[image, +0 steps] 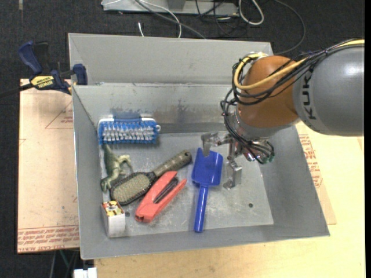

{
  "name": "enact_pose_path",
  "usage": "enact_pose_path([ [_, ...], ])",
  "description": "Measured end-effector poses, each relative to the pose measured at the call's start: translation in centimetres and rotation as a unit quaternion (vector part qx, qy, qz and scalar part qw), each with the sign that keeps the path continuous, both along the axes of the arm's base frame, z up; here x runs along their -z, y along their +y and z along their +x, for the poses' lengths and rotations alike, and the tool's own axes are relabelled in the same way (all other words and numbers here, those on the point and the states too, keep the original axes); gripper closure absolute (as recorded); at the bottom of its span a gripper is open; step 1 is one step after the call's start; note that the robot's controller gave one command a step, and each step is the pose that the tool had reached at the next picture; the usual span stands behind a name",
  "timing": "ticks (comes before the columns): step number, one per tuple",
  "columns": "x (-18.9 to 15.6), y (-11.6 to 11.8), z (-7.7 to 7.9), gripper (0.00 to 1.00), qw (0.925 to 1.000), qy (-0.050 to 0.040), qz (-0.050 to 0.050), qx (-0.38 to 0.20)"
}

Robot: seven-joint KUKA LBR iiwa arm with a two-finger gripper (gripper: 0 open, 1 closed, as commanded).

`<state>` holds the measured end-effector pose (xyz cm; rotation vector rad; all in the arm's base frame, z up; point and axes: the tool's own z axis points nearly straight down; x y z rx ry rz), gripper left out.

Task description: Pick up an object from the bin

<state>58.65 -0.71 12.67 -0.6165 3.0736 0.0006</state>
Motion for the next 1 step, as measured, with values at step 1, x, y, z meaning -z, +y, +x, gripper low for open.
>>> enact_pose_path([
  [1,2.44,1.37,0.03,0.0,0.9904,0.0046,0.001,-0.138],
])
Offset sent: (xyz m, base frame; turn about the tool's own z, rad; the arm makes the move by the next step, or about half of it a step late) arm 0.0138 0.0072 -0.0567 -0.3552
